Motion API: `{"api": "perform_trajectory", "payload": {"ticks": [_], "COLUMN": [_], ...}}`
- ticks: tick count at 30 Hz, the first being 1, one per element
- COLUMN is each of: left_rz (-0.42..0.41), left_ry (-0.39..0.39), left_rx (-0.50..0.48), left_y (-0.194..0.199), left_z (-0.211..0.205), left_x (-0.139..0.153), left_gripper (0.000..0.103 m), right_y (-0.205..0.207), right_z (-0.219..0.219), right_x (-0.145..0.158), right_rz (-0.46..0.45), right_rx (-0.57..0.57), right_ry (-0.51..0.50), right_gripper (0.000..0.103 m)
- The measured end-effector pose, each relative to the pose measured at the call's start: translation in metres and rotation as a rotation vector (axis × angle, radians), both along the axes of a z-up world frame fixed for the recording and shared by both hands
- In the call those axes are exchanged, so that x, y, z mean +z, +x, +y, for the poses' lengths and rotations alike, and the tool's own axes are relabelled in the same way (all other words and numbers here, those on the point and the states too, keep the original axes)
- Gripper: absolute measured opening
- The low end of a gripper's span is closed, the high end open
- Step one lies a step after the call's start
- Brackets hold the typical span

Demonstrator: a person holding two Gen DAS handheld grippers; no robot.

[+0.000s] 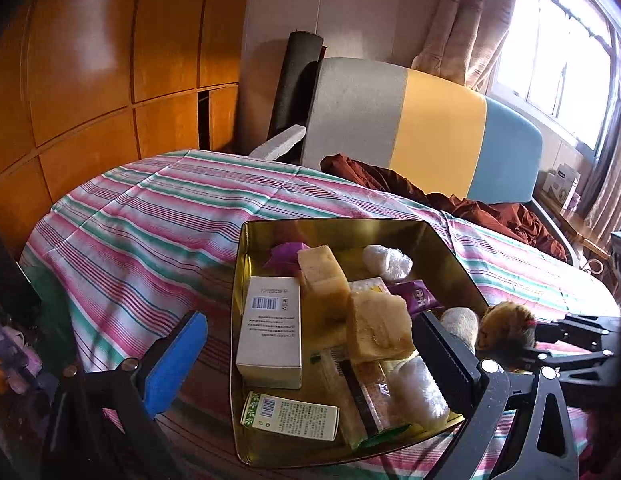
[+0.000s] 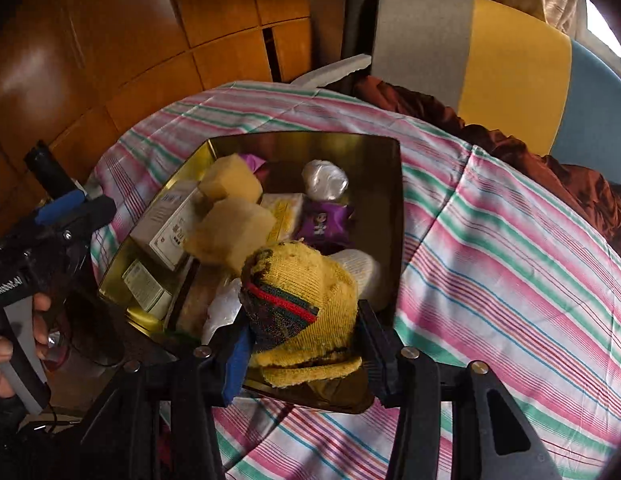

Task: Organize objects
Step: 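Carry the yellow knit hat into the gold tin and open the right gripper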

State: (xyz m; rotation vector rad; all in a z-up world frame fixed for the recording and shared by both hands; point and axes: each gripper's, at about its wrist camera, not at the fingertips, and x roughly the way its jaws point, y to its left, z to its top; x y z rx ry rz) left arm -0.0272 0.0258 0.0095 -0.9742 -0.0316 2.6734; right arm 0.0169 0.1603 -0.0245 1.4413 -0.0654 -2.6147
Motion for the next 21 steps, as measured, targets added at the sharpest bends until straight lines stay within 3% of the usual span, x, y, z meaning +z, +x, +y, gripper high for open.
{"api": "perform_trajectory", "payload": {"ticks": [3,7,9,15,21], "left_rz": [-0.007,-0.022,-0.024,-0.017,0.01], "left_ry": [-0.012,-0.033,-0.05,-0.044,-0.07], "left_rx": [0.013,0.028,0.035,0.044,0.054], "left_y": [0.0,-0.002,-0.002,-0.001,0.009], "left_z": [-0.003,-0.004,-0.002,-0.003,0.002], "left_x": [-0.001,-0.003,-0.004,0.001,0.01], "left_gripper": [0.103,0.103,0.103,0.103,0.103], "right_y": [-0.004,-0.005,-0.005,0.005,0.018], "right_z": [-0.01,-0.013,-0.012,-0.011,-0.009], "right_x": [-0.018,-0.031,-0.032,-0.02,0.006], "right_rz": [-0.041,-0.067,-0.071,-0.024,0.092], "right_rx": [0.021,0.013,0.01,-0.009,-0.147], "right_ry": [0.016,0.046,0.049,0.065,0.085], "right_gripper": [0.053,0.077,0.082,0.086,0.087]}}
